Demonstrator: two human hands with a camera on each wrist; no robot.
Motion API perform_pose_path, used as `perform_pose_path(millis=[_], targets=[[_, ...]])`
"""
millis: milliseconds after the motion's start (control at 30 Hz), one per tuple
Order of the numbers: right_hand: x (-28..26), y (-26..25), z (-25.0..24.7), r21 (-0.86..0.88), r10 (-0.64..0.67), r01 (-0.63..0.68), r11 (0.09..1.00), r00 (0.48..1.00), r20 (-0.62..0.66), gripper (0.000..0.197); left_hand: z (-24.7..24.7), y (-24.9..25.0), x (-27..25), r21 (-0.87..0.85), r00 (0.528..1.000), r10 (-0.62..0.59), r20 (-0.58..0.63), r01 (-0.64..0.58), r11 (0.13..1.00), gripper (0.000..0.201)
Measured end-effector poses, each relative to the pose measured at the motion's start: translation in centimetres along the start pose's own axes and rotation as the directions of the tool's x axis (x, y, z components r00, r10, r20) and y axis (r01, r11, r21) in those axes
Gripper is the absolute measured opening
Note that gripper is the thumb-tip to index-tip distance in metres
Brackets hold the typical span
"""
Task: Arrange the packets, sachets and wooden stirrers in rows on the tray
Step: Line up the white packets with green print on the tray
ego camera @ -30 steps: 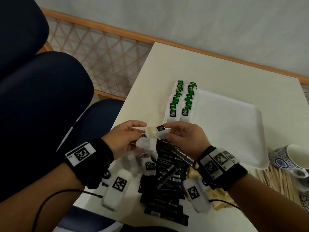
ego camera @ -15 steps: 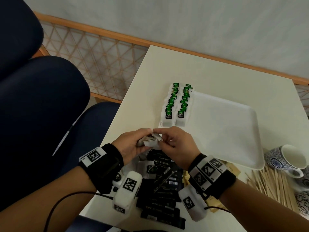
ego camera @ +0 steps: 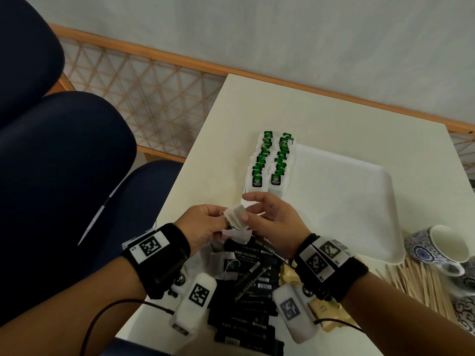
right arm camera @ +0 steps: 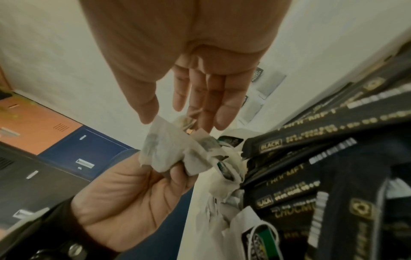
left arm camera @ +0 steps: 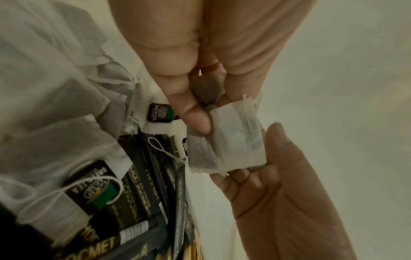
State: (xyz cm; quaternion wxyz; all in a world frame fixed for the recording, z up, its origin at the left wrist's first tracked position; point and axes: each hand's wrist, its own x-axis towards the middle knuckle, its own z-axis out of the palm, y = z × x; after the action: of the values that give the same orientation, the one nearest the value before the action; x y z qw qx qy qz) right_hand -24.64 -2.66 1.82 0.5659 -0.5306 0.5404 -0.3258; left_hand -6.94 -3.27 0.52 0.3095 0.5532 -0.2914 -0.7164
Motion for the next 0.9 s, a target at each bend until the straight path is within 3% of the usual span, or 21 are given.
perform_pose_path(millis=[200, 267, 367, 500, 600, 700, 800, 900], targets=[[0.1, 0.0, -0.4, -0.016, 0.028, -0.028, 0.999, 0.999, 0.044, 0.032, -0.3, 0.2, 0.4, 0.008, 1.000, -0.006, -0.001, 0.006, 1.000, 0.021], [0.1, 0.0, -0.4, -0.134, -0.024, 0.022, 0.991, 1.000, -0.011, 0.032, -0.1, 0.4, 0.2, -0.013, 1.000, -0.004, 0.021, 0.004, 1.000, 0.017], [0.1, -0.3, -0.3, -0.307, -0.100, 0.079, 0.948, 0.994, -0.053, 0.023, 0.1, 0.5, 0.3, -0.036, 0.999, -0.011, 0.044, 0.013, 0.999, 0.034], [-0.2, -1.0, 0.1, -0.131, -0.018, 0.024, 0.991, 0.999, 0.044, 0.007, 0.2, 0.2, 0.7, -0.039, 1.000, 0.006, 0.030, -0.005, 0.999, 0.025], [-0.1, -0.7, 0.0, -0.178, -0.016, 0.018, 0.984, 1.000, 0.015, 0.022, 0.3, 0.2, 0.7, -0.048, 1.000, 0.010, 0.022, -0.009, 0.999, 0.013], [0.2, -0.6, -0.1, -0.169, 0.006, -0.007, 0.986, 1.000, -0.006, 0.006, 0.3, 0.3, 0.6, 0.013, 0.999, 0.006, 0.031, -0.006, 1.000, 0.019], [0.4, -0.6, -0.8, -0.252, -0.009, -0.005, 0.968, 0.998, -0.055, 0.020, 0.2, 0.6, 0.3, 0.048, 0.999, 0.004, 0.036, -0.006, 0.999, 0.016], [0.8, -1.0, -2.2, -0.302, -0.002, -0.033, 0.953, 0.993, -0.116, 0.021, -0.1, 0.9, 0.3, 0.062, 1.000, 0.028, -0.008, -0.027, 0.998, 0.013]])
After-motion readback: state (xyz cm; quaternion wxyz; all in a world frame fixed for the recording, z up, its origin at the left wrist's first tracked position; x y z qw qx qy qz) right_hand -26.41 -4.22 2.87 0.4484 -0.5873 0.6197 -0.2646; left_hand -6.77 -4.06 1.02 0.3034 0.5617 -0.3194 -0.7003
